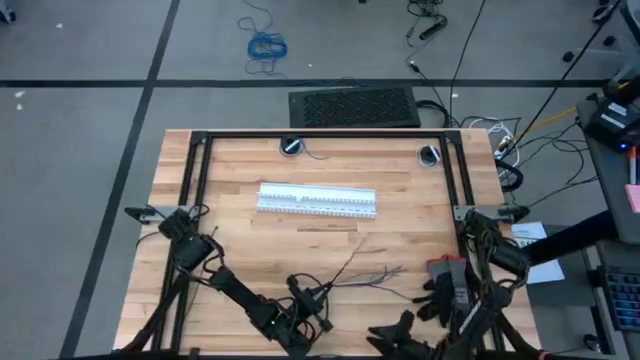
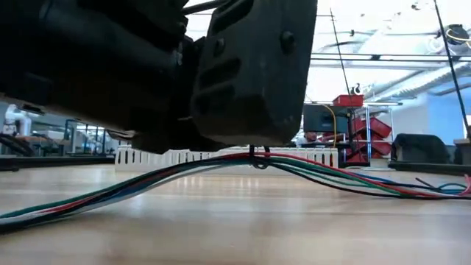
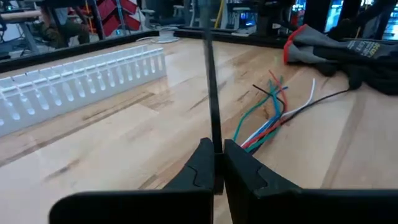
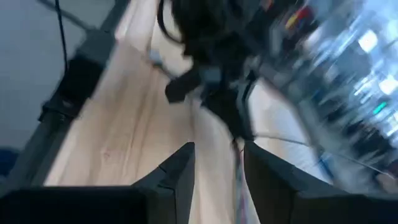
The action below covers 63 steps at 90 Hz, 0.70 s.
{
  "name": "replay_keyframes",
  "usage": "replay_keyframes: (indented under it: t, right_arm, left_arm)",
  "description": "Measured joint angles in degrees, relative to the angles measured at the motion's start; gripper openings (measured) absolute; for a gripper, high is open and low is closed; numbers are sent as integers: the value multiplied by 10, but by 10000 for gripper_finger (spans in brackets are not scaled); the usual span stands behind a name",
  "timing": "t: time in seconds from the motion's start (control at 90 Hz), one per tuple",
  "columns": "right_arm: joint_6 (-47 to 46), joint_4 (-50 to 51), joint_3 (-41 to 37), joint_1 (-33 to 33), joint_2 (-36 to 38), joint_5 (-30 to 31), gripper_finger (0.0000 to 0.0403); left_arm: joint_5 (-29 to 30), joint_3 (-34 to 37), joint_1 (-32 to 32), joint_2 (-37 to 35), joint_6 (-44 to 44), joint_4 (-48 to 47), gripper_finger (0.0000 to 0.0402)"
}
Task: Ziptie cables
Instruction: Wrap the cables together using a zip tie
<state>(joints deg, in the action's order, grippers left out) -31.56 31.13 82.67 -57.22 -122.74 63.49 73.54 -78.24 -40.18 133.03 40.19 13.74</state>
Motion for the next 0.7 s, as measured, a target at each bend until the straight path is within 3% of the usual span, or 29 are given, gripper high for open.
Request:
replay_keyframes:
  t: [0.056,0.111,0.389,0.589,0.7]
  right_arm:
    - [-17,0,0,34,0,-86,125]
    - [-13,2,-1,59,0,-122,125]
    - [72,-23,-7,128,0,-115,125]
    - [92,-56,-27,169,0,-182,125]
    - [93,-80,-47,177,0,-185,125]
  left_arm:
    - [0,0,0,0,-2,10,15]
    - [0,0,0,0,-2,10,15]
    - [-3,0,-5,0,-1,8,15]
    - [-3,0,-6,0,-1,8,15]
    - [-3,0,-10,0,-1,8,15]
